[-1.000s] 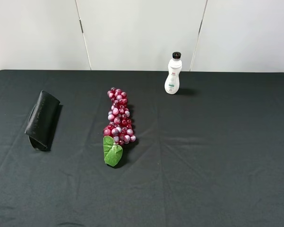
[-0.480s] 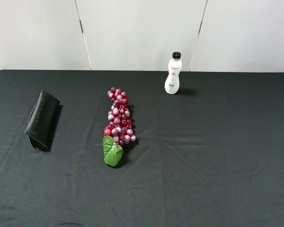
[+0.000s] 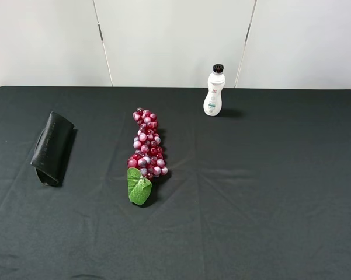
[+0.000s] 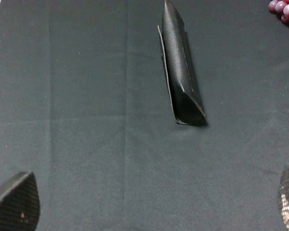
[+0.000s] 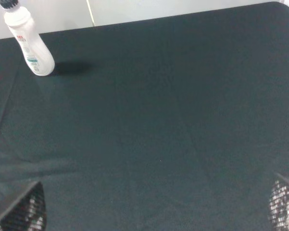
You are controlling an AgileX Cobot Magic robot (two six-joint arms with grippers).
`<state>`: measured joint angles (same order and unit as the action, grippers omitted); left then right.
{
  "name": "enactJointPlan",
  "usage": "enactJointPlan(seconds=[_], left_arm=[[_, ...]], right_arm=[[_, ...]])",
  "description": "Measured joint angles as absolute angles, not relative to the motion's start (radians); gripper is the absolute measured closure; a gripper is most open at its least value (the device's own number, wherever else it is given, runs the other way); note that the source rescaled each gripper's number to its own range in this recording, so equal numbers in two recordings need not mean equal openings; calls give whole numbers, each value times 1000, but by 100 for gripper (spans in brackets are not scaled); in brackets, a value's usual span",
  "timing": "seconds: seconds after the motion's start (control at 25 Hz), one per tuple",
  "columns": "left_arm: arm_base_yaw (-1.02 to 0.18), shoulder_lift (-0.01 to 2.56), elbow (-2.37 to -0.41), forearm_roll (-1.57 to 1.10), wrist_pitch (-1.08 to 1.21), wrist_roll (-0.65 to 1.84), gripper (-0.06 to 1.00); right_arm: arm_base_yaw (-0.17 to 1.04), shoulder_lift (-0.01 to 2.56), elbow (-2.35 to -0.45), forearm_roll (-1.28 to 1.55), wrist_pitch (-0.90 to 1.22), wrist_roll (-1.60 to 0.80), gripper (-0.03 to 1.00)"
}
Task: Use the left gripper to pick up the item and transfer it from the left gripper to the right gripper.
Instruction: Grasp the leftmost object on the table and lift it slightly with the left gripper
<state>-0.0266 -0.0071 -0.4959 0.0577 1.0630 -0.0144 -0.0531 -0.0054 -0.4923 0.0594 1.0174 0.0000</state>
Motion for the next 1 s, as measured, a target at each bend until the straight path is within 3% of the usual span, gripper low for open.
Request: enactJointPlan(seconds=[0.56, 1.0], left_arm=[[-27, 347, -695, 54, 1070, -14, -5], [-27, 705, -717, 16, 965, -14, -5]], right_arm=[[-53, -5, -492, 59, 1017, 0, -3], [-53, -5, -492, 59, 1017, 0, -3]])
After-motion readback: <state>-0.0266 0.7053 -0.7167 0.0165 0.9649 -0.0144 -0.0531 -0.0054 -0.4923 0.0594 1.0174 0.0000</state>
